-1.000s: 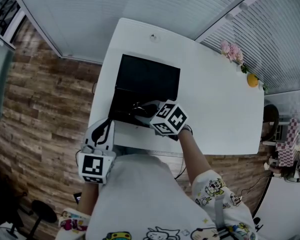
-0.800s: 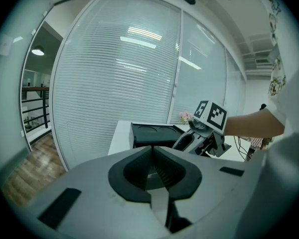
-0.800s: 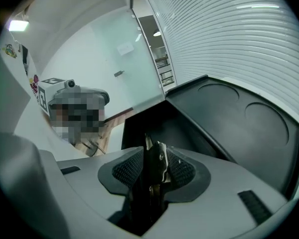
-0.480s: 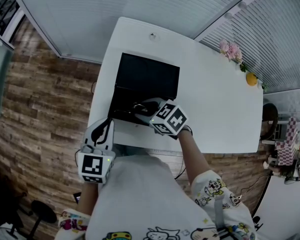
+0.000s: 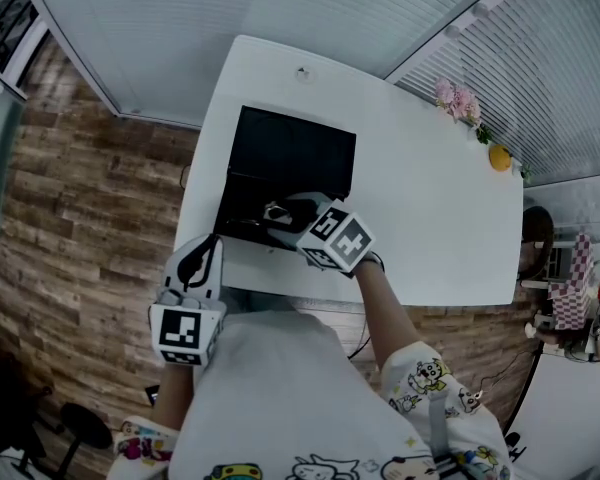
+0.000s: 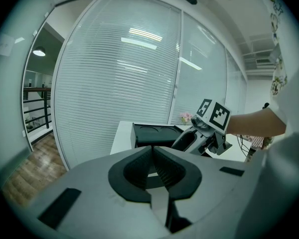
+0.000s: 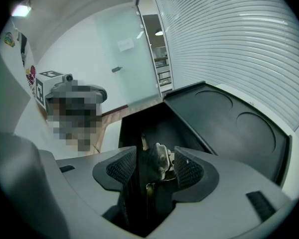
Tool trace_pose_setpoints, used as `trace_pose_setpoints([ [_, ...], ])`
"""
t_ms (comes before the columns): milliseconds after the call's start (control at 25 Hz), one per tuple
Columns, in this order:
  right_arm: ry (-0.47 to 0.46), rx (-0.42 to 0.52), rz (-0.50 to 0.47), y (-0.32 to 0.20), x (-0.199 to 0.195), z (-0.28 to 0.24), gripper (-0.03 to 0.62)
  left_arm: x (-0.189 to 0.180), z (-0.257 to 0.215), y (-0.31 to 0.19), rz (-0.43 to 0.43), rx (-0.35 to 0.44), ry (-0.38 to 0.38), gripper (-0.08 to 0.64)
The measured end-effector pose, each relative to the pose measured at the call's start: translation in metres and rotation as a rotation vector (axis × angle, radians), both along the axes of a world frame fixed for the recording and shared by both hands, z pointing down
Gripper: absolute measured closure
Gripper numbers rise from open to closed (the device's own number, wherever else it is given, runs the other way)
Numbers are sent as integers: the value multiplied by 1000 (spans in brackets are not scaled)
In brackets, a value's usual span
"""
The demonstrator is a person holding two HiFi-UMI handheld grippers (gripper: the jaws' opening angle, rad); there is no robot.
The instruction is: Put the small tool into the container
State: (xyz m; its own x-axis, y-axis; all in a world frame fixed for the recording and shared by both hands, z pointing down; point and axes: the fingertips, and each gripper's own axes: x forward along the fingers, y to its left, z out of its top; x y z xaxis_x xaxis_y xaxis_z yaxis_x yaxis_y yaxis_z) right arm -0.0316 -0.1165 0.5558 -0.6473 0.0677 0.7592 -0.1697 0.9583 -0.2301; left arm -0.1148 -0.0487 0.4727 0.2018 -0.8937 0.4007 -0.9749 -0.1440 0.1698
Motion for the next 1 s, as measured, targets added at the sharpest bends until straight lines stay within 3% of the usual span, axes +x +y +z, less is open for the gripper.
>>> trace_pose_setpoints([
  [360, -22, 31, 0, 0, 5, -17, 385, -6, -6, -1, -14, 13, -17, 549],
  [680, -102, 72, 54, -9, 13, -47, 387, -9, -21, -11, -7, 54, -45, 549],
  [1000, -282, 80, 156, -18, 25, -91, 387, -8, -34, -25, 5, 87, -77, 549],
])
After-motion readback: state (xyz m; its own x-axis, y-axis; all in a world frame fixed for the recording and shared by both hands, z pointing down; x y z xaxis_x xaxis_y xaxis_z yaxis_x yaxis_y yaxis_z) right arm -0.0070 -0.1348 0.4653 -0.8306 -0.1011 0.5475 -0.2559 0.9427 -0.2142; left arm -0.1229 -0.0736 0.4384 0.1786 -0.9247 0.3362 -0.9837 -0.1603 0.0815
